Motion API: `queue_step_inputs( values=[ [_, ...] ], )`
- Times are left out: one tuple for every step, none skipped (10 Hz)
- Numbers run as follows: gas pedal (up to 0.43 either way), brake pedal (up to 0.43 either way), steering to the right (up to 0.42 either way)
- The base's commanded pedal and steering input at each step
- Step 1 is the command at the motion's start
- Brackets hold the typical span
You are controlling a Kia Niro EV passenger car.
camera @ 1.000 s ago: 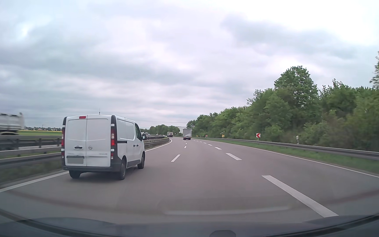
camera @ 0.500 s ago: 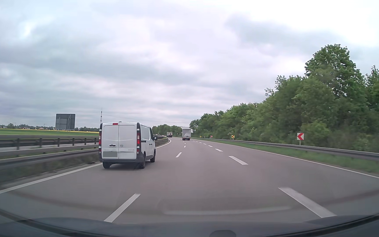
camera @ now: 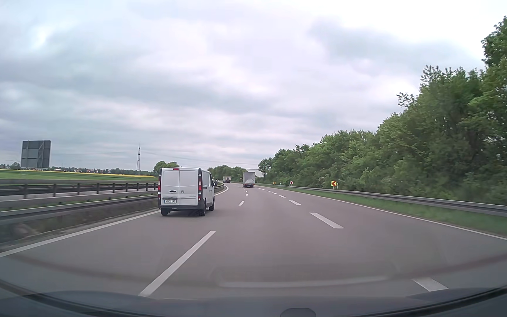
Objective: Follow the waypoints while adhering to traffic rules and regulations
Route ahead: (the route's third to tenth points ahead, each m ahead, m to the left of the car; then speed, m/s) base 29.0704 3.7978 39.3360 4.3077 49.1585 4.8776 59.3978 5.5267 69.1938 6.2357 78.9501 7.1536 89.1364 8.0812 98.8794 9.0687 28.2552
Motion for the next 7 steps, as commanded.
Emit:
queue_step_inputs(
  values=[
    [0.098,0.000,-0.008],
    [0.098,0.000,-0.008],
    [0.098,0.000,-0.008],
    [0.098,0.000,-0.008],
    [0.098,0.000,-0.008],
    [0.098,0.000,-0.008],
    [0.098,0.000,-0.008]
  ],
)
